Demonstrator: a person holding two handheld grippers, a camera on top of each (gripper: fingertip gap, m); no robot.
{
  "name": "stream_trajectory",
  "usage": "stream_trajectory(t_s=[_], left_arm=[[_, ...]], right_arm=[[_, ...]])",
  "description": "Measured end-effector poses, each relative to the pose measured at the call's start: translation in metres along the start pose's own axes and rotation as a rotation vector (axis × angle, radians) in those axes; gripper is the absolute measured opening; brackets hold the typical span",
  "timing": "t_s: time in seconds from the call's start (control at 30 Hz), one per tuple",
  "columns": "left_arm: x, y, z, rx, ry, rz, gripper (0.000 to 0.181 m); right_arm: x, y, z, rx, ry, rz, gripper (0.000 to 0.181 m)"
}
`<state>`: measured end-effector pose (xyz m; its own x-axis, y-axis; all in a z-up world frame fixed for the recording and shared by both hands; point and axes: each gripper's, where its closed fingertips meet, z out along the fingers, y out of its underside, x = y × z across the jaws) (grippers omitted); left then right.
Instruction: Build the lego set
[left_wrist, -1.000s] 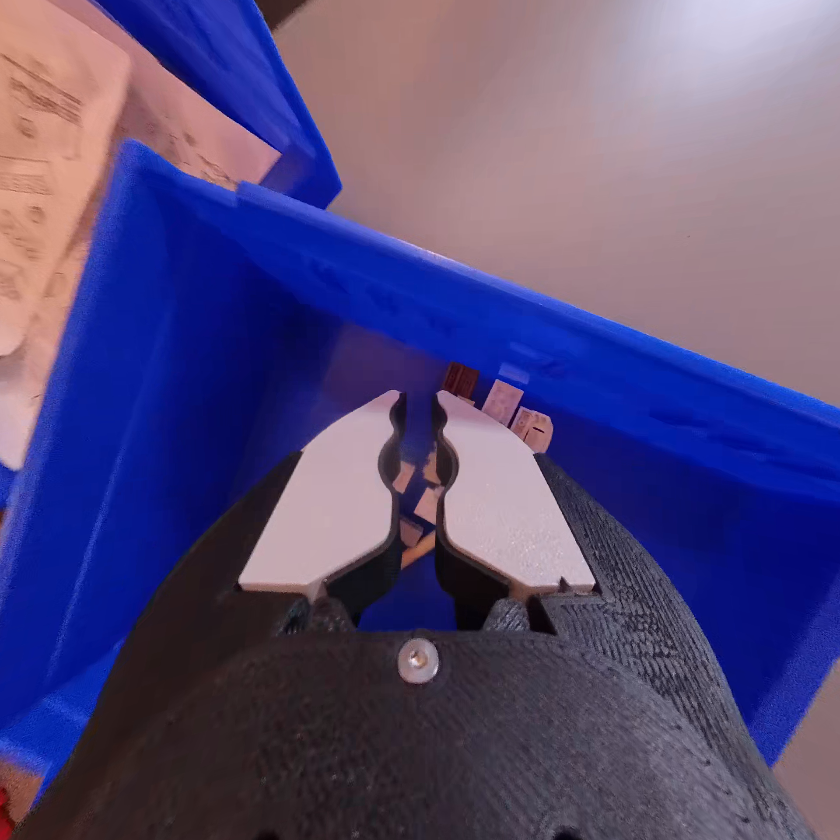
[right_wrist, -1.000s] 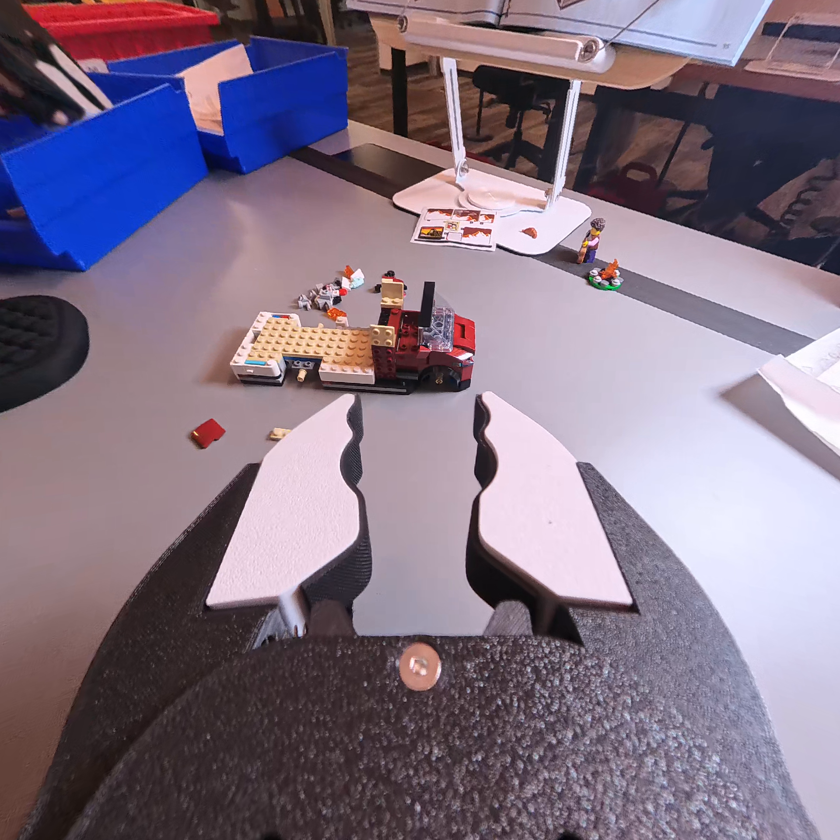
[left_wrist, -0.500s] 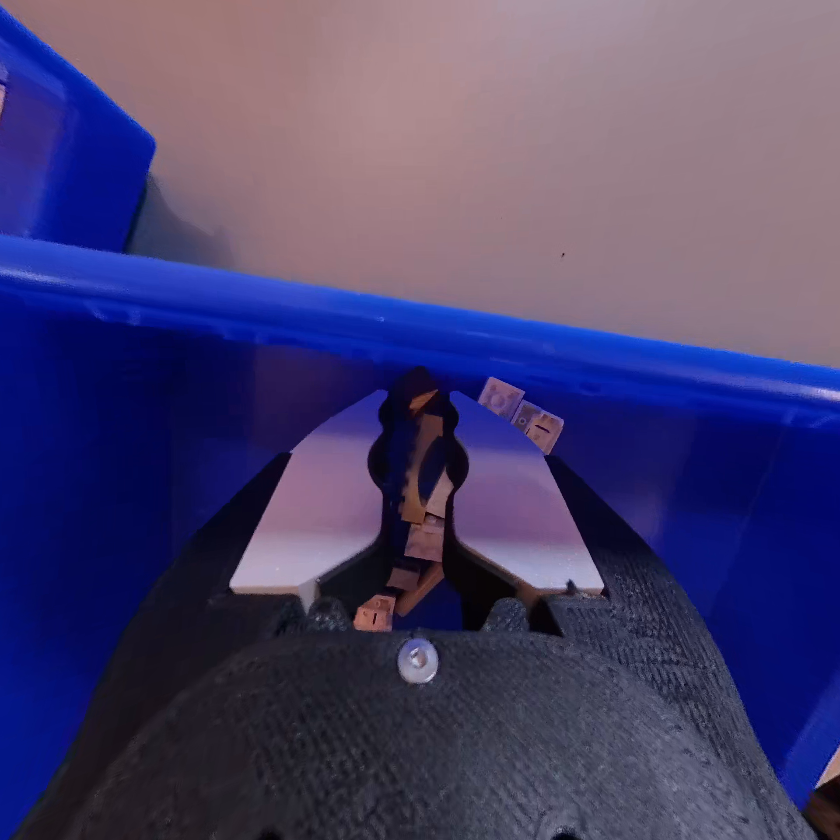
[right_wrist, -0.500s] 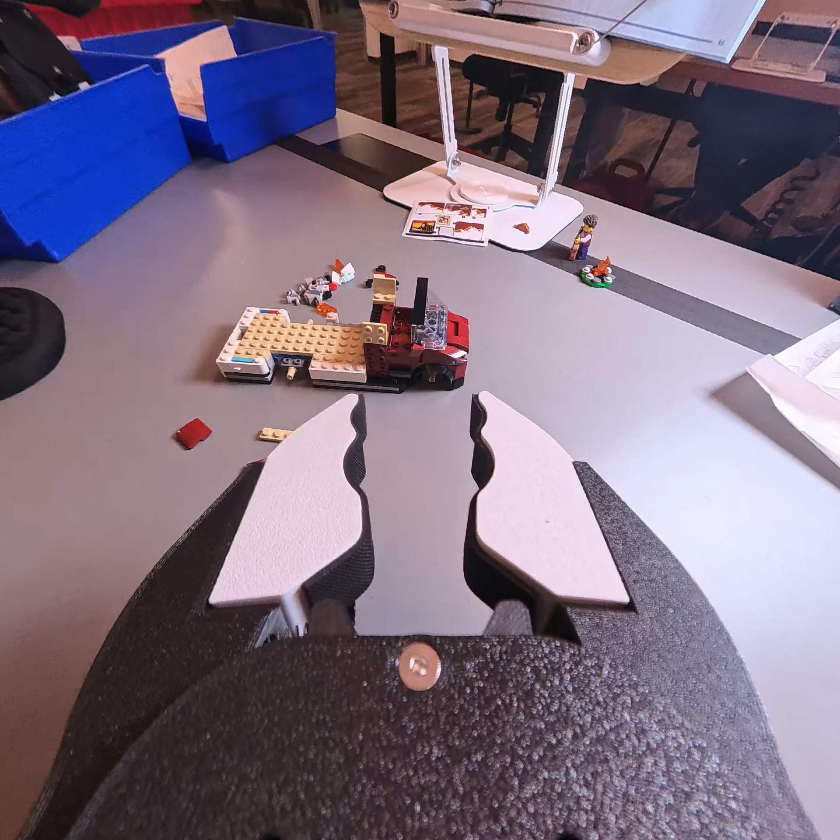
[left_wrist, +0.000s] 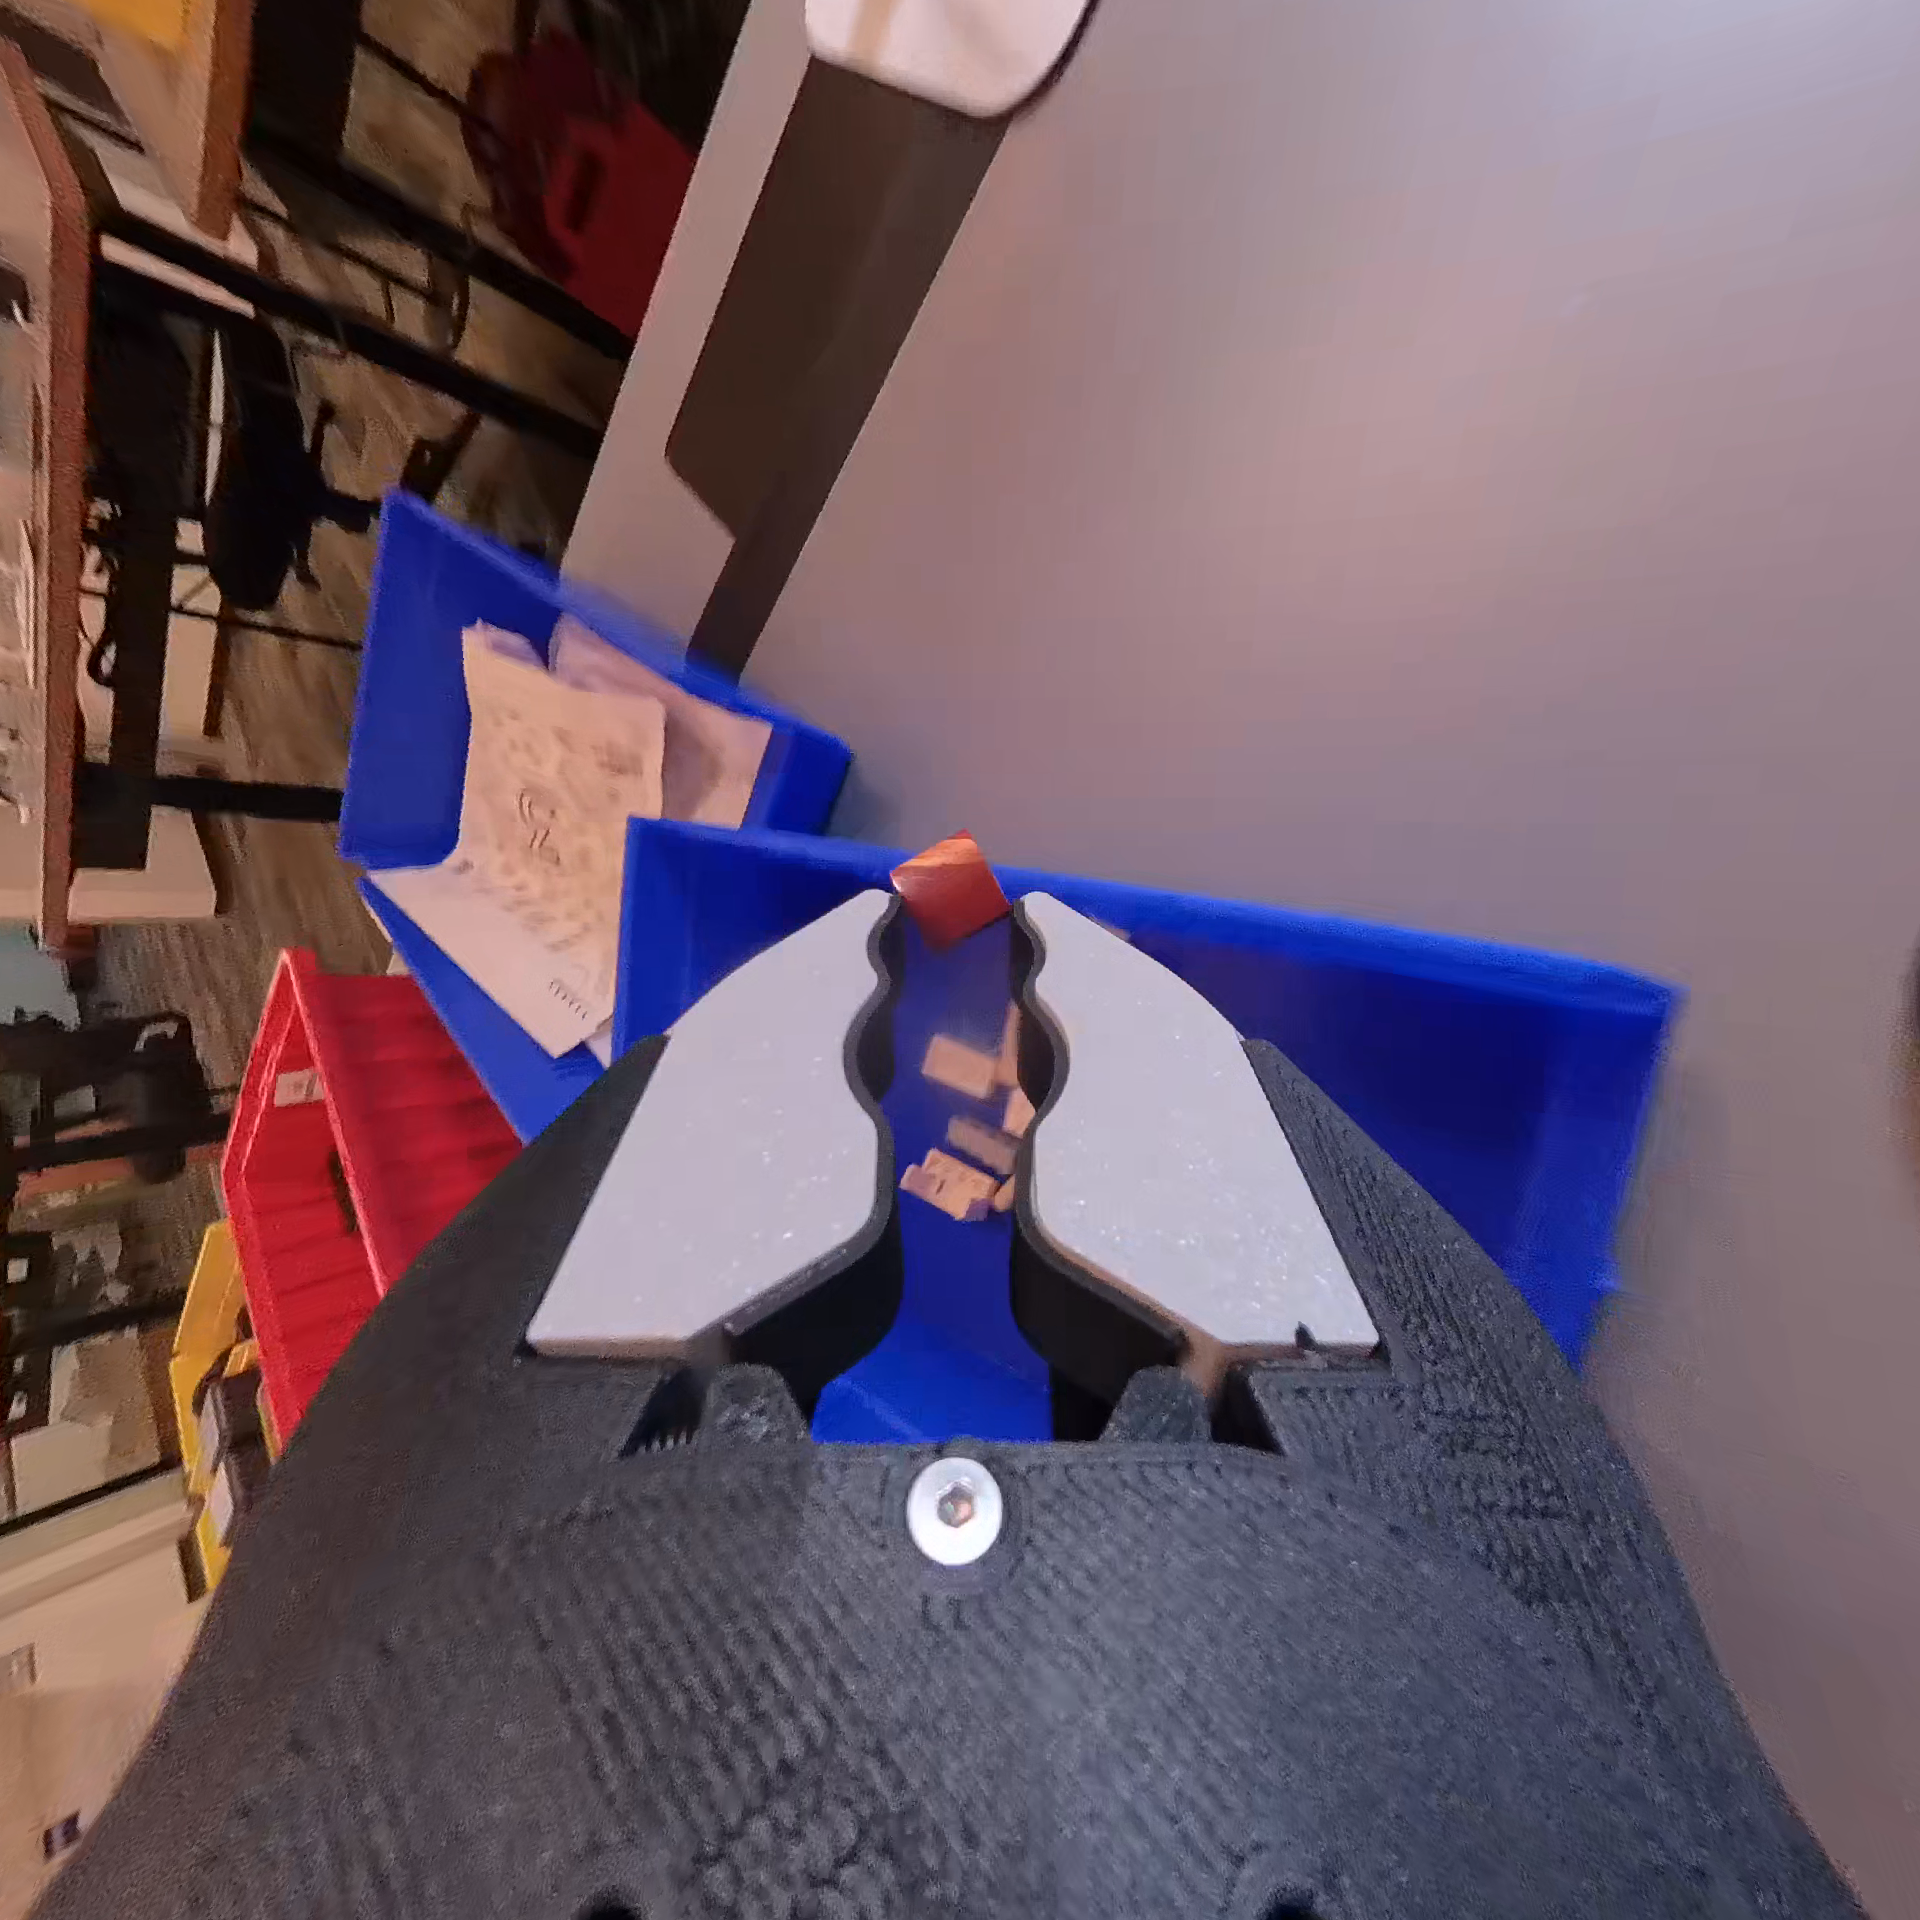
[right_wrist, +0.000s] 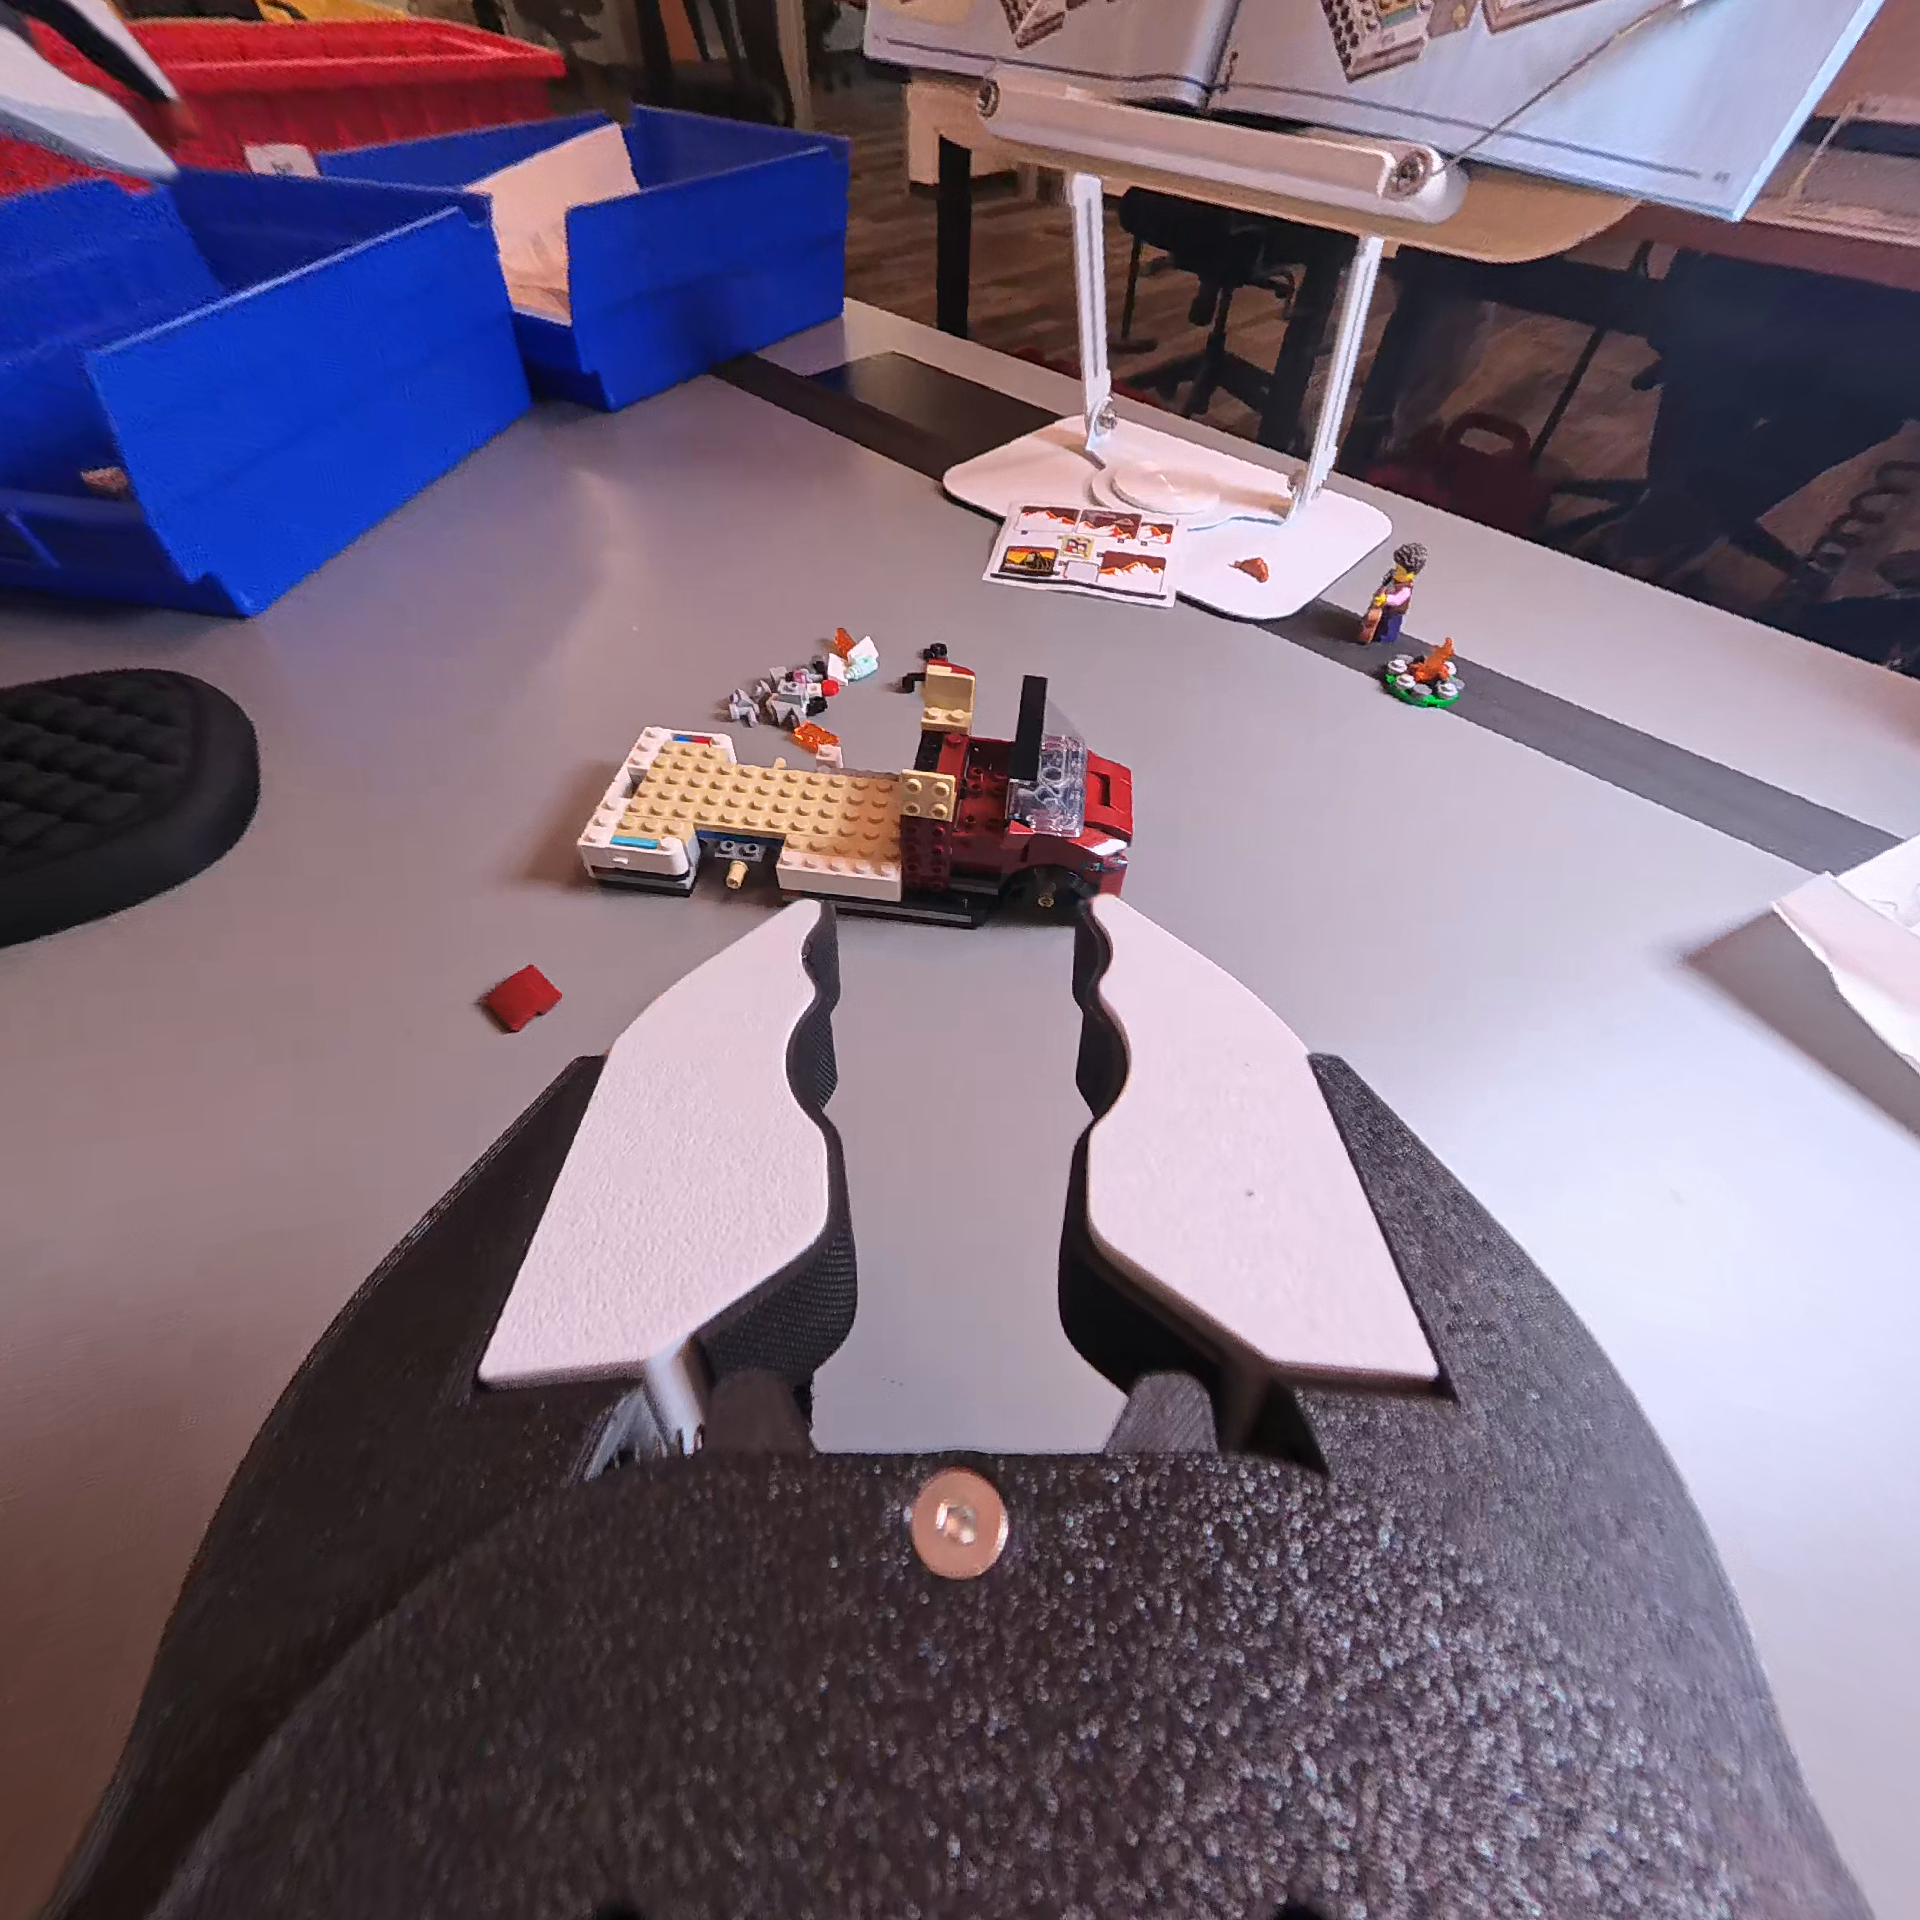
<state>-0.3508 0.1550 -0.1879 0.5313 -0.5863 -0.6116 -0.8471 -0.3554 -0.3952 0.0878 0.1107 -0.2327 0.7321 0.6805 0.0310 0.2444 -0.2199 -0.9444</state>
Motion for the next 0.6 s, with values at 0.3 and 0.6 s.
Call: stream_trajectory(t_s=[0.3, 0.6], left_arm=[[0.154, -0.126, -0.011, 0.314, 0.256, 0.060, 0.019], [0.279, -0.190, 0.020, 0.400, 0.500, 0.226, 0.019]], right_arm=[[-0.043, -0.003, 0.005, -0.015, -0.147, -0.083, 0.043], [-0.095, 0.023, 0.022, -0.165, -0.308, -0.254, 0.030]])
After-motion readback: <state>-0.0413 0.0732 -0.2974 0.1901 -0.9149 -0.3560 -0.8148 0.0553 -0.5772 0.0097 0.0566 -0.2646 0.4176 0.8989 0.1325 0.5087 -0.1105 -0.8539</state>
